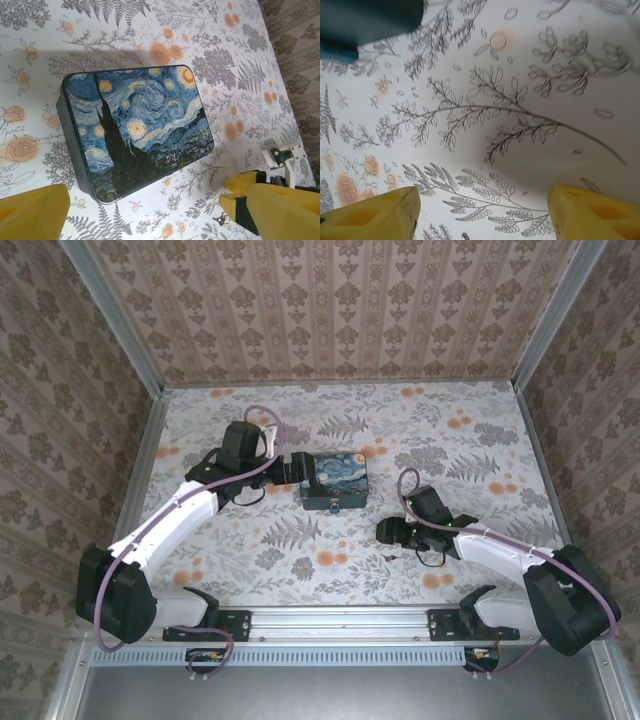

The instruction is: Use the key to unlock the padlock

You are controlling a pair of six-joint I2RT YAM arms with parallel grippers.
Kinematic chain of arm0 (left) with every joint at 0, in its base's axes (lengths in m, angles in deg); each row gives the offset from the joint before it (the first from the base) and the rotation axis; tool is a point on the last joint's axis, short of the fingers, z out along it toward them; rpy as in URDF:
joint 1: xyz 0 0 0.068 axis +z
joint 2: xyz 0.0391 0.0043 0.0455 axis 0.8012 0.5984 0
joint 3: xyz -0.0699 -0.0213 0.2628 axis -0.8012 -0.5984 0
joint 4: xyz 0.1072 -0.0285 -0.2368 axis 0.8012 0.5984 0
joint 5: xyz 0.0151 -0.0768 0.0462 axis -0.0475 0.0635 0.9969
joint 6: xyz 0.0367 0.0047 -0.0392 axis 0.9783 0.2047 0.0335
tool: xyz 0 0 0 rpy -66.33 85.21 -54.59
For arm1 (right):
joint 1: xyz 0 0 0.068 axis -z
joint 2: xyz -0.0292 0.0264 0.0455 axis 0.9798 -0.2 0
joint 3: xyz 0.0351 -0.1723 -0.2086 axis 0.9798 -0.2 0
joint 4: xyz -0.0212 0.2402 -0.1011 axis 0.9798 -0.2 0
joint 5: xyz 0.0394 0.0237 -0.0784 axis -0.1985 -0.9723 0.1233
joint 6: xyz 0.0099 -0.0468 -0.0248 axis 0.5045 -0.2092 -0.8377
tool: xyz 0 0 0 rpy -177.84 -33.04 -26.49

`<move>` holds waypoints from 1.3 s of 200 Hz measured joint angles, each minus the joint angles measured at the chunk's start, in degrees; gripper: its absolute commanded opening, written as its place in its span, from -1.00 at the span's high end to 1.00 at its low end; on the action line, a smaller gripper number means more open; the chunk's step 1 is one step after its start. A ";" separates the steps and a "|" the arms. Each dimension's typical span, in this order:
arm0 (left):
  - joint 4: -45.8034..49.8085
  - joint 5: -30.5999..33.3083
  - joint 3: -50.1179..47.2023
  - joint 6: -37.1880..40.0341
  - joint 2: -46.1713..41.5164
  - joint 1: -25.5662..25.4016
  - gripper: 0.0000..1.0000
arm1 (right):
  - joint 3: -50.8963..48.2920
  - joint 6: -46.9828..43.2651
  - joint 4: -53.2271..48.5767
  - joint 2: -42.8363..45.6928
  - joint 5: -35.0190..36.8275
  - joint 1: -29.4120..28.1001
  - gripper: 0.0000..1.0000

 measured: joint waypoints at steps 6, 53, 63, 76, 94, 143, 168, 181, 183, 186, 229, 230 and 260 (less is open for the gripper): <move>-0.02 0.00 -0.07 -0.11 0.09 0.00 -1.00 | 0.00 0.17 0.24 -0.07 0.57 -0.57 -0.37; -0.81 0.00 -0.39 -0.83 0.50 -0.35 -1.00 | 0.44 1.05 0.26 -0.92 6.08 -5.09 -0.29; -0.87 0.00 -0.39 -0.87 0.50 -0.37 -1.00 | 0.44 1.22 0.24 -0.92 6.88 -6.16 -0.27; -0.87 0.00 -0.39 -0.90 0.50 -0.37 -1.00 | 0.44 1.60 0.22 -0.90 7.34 -7.65 -0.25; -1.01 0.00 -0.42 -0.90 0.50 -0.37 -1.00 | 0.15 2.60 -0.70 -0.02 7.52 -9.44 -0.22; -1.84 -0.02 -1.20 -0.90 0.59 -0.37 -1.00 | -0.98 5.16 -5.86 3.74 7.54 -12.90 -0.14; -2.14 -0.04 -1.68 -0.90 0.61 -0.37 -1.00 | -0.98 5.73 -6.75 3.87 8.09 -14.01 -0.11; -2.27 -0.07 -1.95 -0.90 0.63 -0.35 -1.00 | -0.98 5.79 -6.91 3.82 8.72 -14.58 -0.07; -2.27 -0.07 -1.97 -0.90 0.63 -0.35 -1.00 | -0.98 5.81 -6.95 3.80 8.87 -14.67 -0.06; -2.34 -0.11 -2.03 -0.90 0.63 -0.31 -1.00 | -0.96 5.79 -6.99 3.72 9.03 -14.82 -0.05; -3.06 -0.76 -2.99 -0.92 0.66 0.11 -1.00 | 1.90 5.99 -10.03 0.61 13.16 -17.97 0.10; -3.06 -0.76 -3.02 -0.90 0.68 0.11 -1.00 | 2.01 5.99 -10.16 0.50 13.29 -18.08 0.10; -3.39 -0.92 -3.56 -0.92 0.66 0.90 -1.00 | 4.68 5.97 -12.94 -2.54 16.33 -20.68 0.10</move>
